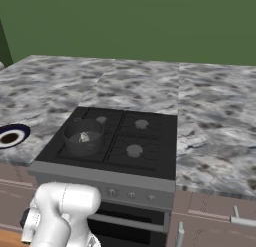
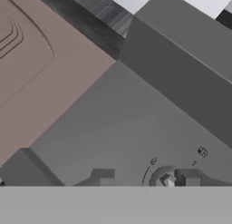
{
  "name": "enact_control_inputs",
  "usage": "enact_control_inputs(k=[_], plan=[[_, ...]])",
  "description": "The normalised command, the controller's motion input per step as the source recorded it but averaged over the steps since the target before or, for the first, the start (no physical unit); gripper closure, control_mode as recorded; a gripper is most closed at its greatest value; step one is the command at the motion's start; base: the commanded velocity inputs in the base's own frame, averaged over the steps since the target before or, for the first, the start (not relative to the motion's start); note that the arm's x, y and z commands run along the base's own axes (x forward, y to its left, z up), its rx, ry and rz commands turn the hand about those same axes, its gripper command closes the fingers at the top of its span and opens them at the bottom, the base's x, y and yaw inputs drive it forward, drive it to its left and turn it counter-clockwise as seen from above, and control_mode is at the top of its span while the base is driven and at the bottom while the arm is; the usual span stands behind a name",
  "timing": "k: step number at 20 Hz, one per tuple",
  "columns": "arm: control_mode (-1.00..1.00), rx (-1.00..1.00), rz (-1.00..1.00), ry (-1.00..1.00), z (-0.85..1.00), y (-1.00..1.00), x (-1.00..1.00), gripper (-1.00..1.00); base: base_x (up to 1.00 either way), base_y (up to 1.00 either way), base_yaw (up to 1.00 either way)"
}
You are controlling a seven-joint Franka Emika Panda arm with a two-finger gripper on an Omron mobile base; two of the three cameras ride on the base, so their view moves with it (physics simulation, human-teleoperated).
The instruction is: Retrieve the frozen meat and place it in the pot on a burner. Then turn the burner on.
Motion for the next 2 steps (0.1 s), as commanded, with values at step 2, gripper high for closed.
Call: enact_control_inputs(k=[2], plan=[[-1.0, -0.09, 0.01, 0.0, 0.0, 0.45, 0.0, 1.0, 0.0, 0.0, 0.0]])
